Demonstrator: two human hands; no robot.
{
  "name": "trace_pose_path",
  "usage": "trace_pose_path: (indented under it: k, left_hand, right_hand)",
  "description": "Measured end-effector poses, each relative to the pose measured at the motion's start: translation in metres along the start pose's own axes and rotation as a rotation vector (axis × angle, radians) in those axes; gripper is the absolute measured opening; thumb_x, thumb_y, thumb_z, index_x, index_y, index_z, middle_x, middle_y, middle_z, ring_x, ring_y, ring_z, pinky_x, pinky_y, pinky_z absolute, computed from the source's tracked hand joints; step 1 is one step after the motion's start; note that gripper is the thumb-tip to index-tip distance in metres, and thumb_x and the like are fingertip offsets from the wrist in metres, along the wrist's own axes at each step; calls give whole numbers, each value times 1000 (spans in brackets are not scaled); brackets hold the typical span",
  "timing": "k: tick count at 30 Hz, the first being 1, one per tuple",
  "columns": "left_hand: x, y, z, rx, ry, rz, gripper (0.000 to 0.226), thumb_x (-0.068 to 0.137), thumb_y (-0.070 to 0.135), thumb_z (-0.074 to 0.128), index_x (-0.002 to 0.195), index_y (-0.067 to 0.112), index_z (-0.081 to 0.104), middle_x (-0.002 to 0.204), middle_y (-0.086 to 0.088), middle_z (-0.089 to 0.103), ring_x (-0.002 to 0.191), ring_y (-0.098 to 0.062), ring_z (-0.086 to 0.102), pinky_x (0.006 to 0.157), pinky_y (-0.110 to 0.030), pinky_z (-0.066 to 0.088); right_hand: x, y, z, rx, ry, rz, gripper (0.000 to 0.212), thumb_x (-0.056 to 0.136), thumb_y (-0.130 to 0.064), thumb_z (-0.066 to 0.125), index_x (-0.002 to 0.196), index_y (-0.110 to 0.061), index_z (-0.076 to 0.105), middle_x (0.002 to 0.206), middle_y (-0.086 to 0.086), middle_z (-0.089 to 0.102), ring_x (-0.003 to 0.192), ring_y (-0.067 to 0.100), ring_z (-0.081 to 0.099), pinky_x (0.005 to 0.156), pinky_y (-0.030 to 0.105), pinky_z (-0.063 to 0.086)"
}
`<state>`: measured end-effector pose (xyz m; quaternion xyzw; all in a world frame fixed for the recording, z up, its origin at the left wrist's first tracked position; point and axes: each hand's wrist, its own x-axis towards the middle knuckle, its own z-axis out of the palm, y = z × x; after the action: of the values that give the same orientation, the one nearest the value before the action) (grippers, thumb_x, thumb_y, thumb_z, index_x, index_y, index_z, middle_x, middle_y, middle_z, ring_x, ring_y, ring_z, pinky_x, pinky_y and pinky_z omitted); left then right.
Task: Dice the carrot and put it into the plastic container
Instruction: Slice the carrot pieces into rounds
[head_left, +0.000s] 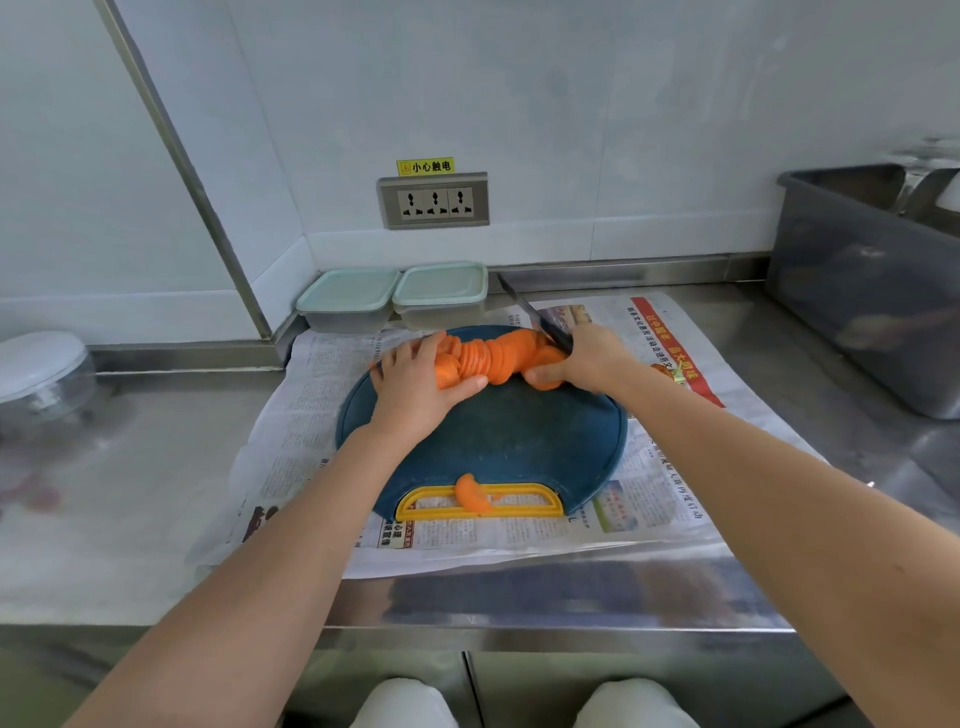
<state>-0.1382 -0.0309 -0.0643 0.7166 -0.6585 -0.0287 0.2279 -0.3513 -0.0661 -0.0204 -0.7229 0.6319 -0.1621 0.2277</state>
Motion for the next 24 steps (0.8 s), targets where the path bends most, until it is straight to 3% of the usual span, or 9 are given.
trace_pose_path:
  k: [2,4,6,10,12,17,20,24]
  left_hand:
    - [0,-8,-4,-96,-38,1,75,87,67,41,148,24,29,151,-10,32,139,-32,26,112,-58,18]
    - [1,-15,-10,-216,-57,15,72,91,66,34,146,20,34,149,-9,37,137,-28,32,112,-54,24]
    - [0,-19,-17,-312,-69,44,56,97,51,38,140,16,45,142,-9,47,132,-25,41,110,-41,31]
    - [-17,-14,-38,-327,-48,68,34,98,30,50,129,18,56,131,-6,54,121,-21,49,96,-27,35]
    - [-33,-8,-52,-273,-67,112,37,91,36,60,126,25,57,127,-2,52,116,-18,49,93,-27,36]
    - [-83,10,-69,-172,-472,278,41,78,45,73,116,36,62,107,16,55,95,-1,53,73,-15,40]
    - [-98,11,-60,-211,-456,279,25,82,29,73,106,25,68,89,17,57,78,-1,55,68,-11,43]
    - [-100,9,-56,-250,-427,218,10,83,22,73,90,22,65,83,12,61,72,-1,56,61,-7,43]
  right_hand:
    - [-3,3,-3,57,-1,-11,65,78,-54,70,121,-9,51,106,8,59,93,22,54,74,28,43]
    - [-8,7,-8,114,1,-18,50,81,-55,66,105,-13,52,84,2,56,79,19,54,61,25,41]
    - [-12,10,-13,105,16,-10,45,83,-55,63,94,-14,48,71,0,49,63,14,48,53,24,36]
    - [-24,8,-25,46,23,38,41,88,-51,60,76,-16,43,64,4,48,52,16,47,47,24,35]
    - [-33,5,-31,38,42,29,42,89,-51,58,74,-15,43,62,4,45,51,16,45,47,24,35]
    - [-56,0,-30,10,47,-44,36,92,-48,56,85,-13,51,64,3,48,50,15,47,46,23,34]
    - [-65,-3,-21,30,20,-68,38,91,-47,58,97,-10,54,66,4,50,52,15,48,47,23,38]
    - [-70,-3,-6,20,49,-73,38,91,-51,56,93,-13,55,78,7,54,59,14,48,50,22,34]
